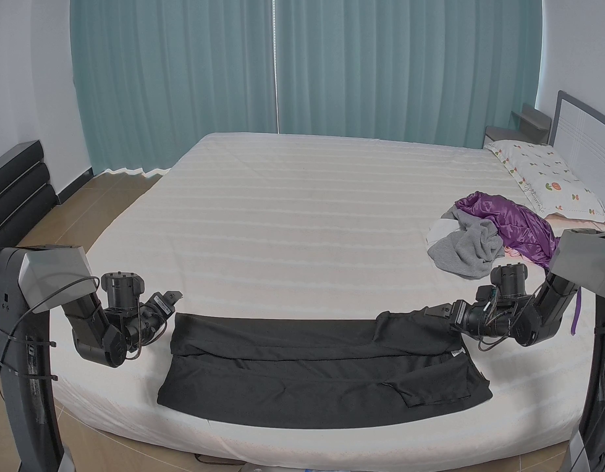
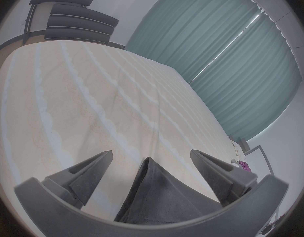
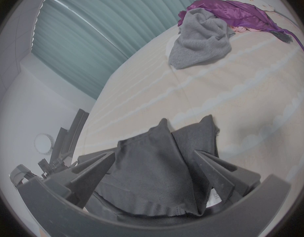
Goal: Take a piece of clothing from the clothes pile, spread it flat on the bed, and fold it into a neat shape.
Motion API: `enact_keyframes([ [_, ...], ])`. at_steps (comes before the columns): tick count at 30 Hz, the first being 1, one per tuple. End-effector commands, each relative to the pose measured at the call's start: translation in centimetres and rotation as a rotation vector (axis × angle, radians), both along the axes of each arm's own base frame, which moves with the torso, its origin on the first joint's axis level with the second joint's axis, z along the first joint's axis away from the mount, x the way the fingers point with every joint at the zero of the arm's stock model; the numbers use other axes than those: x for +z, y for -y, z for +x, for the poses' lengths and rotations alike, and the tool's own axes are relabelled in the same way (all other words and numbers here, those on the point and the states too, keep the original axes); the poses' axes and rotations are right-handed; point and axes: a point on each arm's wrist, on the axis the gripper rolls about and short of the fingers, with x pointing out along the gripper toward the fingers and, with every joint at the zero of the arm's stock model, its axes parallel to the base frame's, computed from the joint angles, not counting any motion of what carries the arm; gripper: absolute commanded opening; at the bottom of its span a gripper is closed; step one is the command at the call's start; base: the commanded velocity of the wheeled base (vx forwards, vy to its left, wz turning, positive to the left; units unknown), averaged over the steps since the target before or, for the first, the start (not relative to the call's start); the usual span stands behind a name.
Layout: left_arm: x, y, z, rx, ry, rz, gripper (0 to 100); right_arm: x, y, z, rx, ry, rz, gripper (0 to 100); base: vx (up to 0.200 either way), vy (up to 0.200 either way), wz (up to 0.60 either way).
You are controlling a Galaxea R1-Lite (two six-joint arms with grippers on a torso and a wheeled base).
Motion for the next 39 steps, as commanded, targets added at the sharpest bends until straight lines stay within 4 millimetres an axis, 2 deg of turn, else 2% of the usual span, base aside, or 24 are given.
enact_keyframes([
  [1,0.3,-0.1,-0.1,0.002,0.006,-0.001,100,-1.7,-0.6,0.3,0.020,-0.031,-0.017,100,0.000,0.000,0.00],
  [7,0.2,-0.1,-0.1,0.001,0.004,0.001,100,-2.5,-0.9,0.5,0.031,-0.050,-0.022,100,0.000,0.000,0.00],
  [8,0.2,-0.1,-0.1,0.001,0.004,0.001,100,-2.5,-0.9,0.5,0.040,-0.048,-0.030,0,0.000,0.000,0.00],
  [12,0.2,0.0,-0.2,-0.001,0.001,0.001,100,-2.2,-0.8,0.2,0.044,-0.039,-0.035,0,0.000,0.000,0.00],
  [20,1.2,0.2,-1.2,-0.013,-0.005,0.005,100,-0.3,0.1,-1.8,0.070,-0.024,-0.042,0,0.000,0.000,0.00],
  [29,2.2,0.7,-2.5,-0.028,-0.014,0.008,100,-0.2,0.5,-3.3,0.085,0.005,-0.030,0,0.000,0.000,0.00],
  [33,2.4,2.0,-3.8,-0.075,-0.047,0.020,100,-0.7,0.7,-3.6,0.083,-0.016,-0.031,0,0.000,0.000,0.00],
  [34,2.4,2.3,-4.1,-0.087,-0.060,0.024,100,-0.8,0.8,-3.6,0.080,-0.021,-0.031,100,0.000,0.000,0.00],
  [39,2.3,3.5,-5.8,-0.130,-0.136,0.035,100,0.0,0.8,-3.7,0.061,-0.009,-0.012,100,0.000,0.000,0.00],
])
